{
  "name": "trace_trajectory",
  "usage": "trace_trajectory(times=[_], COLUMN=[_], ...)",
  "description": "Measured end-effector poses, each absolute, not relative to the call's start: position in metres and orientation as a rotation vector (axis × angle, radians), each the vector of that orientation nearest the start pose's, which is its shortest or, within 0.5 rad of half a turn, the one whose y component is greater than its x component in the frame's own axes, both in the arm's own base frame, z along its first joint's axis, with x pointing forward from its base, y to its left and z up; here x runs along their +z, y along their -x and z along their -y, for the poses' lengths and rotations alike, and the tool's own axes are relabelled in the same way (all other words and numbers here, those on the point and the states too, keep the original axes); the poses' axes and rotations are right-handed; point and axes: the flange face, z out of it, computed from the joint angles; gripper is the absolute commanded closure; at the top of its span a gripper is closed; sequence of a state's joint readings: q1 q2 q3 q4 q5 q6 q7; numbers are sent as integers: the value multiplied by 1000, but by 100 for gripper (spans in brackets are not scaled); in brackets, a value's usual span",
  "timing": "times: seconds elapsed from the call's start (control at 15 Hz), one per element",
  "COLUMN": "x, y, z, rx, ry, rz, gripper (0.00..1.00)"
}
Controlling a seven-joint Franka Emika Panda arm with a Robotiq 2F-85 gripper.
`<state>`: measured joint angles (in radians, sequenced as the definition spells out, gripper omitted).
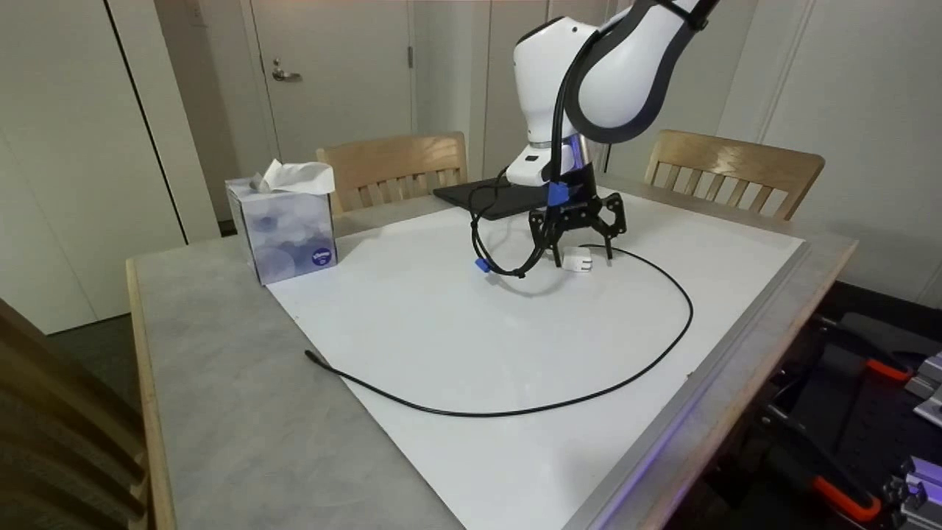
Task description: Wind the black charging cable
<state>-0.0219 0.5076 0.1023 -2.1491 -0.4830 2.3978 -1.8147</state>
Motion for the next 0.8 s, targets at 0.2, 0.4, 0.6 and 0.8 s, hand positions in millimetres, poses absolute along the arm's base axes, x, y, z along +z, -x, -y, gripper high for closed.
trace_trajectory(times=[0.2, 0.4, 0.6, 0.8], x=[145, 158, 176, 190], y=[-531, -527, -524, -523], z=[-58, -82, -101, -116], rx=[-560, -595, -556, -573], ry=[-1380, -1489, -1639, -1643], rz=[-2789, -2705, -2666, -2627], gripper=[0, 0, 0, 0])
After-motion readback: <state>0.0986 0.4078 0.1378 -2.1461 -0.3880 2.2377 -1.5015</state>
